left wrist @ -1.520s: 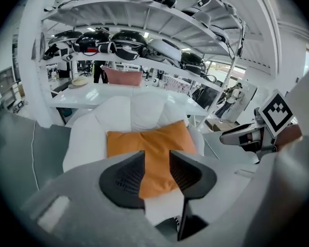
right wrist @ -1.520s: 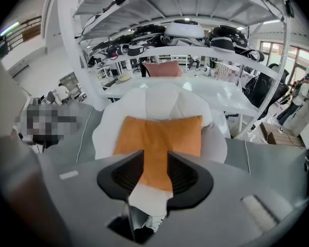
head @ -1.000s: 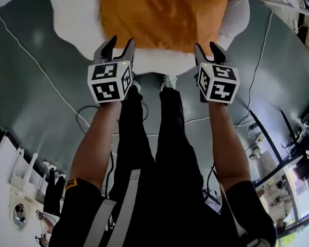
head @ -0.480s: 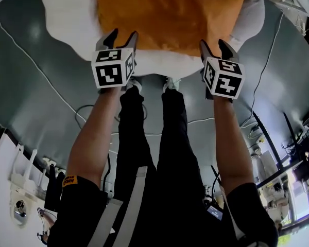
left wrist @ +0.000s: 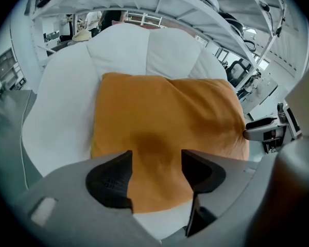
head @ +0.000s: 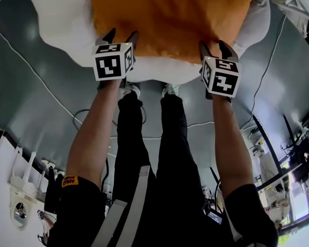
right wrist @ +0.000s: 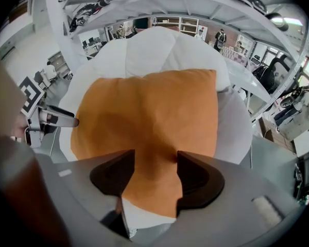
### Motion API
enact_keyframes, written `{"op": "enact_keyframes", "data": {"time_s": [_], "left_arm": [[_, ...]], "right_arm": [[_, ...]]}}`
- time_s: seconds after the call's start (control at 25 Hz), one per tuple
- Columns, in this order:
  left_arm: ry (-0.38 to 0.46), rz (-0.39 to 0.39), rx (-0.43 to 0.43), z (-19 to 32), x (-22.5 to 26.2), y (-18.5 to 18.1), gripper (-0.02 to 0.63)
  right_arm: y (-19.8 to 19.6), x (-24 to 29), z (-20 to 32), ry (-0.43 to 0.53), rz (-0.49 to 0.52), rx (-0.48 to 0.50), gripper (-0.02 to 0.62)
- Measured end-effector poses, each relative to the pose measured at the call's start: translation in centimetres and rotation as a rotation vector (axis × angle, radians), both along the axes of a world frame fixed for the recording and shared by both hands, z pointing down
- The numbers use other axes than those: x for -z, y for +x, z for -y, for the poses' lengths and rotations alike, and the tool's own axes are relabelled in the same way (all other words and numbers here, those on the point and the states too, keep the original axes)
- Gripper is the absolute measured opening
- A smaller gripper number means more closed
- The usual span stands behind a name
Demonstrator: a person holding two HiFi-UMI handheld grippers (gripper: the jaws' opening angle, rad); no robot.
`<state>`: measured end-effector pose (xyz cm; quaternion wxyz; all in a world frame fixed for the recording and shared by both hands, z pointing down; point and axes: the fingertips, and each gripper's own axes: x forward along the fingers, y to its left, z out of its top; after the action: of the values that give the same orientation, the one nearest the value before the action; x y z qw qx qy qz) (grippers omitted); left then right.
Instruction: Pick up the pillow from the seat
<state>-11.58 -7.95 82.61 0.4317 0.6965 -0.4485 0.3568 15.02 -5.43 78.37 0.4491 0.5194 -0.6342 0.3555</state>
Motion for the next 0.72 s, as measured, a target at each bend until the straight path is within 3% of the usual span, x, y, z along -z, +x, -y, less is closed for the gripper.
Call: {"op": "enact_keyframes", "data": {"time_s": [0.16,0.36,0.72], "left_arm": [[-0.012,0.016,0.007,0.1,-1.1,-1.5,0.314],[-0.031,0.033,0.014,1.3,-3.2,0.9,0.314],[-0.042,0.036,-0.007,2.3,-5.9,1.0,0.277]], "right_arm": [[-1.2,-0.6,0.0,-0.008,-0.017,0.006,0.256],[1.1,-2.0,1.2,-0.024,-0.046,0.01,0.252],[1.1,-4.3,2.2,-0.033,-0.061,0.006,0.213]]}}
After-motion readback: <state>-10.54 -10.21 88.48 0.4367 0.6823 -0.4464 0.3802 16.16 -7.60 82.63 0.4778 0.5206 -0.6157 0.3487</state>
